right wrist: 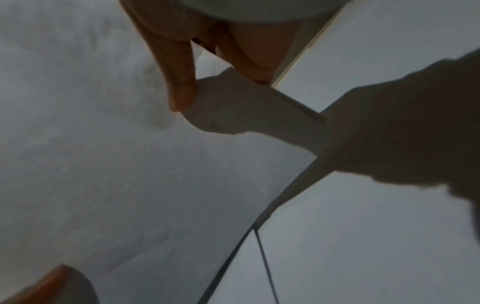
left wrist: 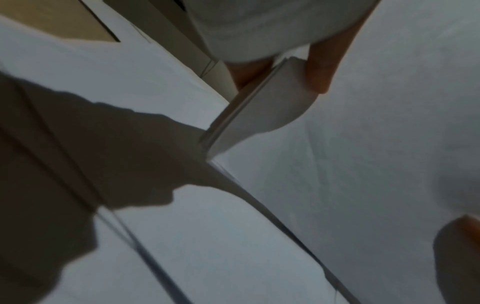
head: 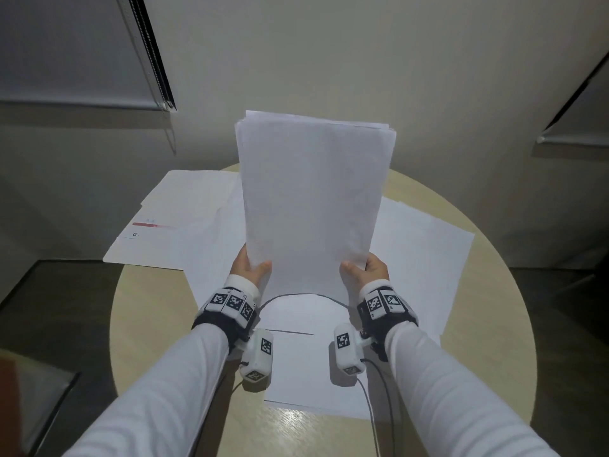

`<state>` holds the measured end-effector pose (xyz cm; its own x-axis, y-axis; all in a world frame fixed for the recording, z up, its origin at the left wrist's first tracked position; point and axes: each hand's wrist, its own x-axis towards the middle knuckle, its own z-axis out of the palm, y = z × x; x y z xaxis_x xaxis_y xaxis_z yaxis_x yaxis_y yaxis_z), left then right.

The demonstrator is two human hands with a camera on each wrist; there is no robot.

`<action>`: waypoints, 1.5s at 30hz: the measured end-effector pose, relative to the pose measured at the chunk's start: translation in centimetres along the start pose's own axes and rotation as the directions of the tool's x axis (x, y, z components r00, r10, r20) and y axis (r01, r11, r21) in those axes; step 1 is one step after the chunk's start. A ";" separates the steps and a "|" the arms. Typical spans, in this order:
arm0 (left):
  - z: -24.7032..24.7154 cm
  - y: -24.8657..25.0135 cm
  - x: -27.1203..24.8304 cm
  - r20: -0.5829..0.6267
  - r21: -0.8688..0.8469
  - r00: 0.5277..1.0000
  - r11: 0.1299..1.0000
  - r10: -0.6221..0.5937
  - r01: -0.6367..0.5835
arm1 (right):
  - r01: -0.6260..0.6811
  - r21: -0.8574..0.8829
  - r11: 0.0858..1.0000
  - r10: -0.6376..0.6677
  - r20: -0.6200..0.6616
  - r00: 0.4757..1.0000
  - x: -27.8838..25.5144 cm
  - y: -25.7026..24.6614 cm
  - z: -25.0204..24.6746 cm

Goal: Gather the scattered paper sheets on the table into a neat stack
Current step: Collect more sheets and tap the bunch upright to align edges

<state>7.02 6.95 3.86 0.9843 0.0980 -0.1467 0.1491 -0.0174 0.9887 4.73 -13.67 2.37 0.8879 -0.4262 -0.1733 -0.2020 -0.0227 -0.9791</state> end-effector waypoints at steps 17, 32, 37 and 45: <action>-1.1 1.3 3.3 0.102 0.025 0.994 0.998 0.050 -0.053 | 0.463 -0.361 0.809 -0.561 -0.244 0.791 -0.7 -10.4 -0.5; -0.8 1.8 2.5 0.088 -0.025 0.996 1.000 0.005 -0.003 | 0.674 -0.722 -0.158 -0.387 0.673 0.630 -7.0 -18.5 7.5; -0.8 2.4 2.1 0.070 0.027 0.996 0.998 0.053 -0.055 | 0.683 -0.724 -0.096 -0.750 0.504 0.429 -6.2 -18.4 8.1; -2.9 3.9 3.4 0.001 0.076 0.999 0.996 0.050 -0.050 | 0.349 -0.403 0.846 -0.464 -0.237 0.853 -0.8 -11.3 0.8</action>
<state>10.69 10.14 7.28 0.9906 0.0957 -0.0973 0.1066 -0.0981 0.9895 6.63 -12.35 13.51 0.7537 -0.5672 0.3320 -0.0280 -0.5324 -0.8460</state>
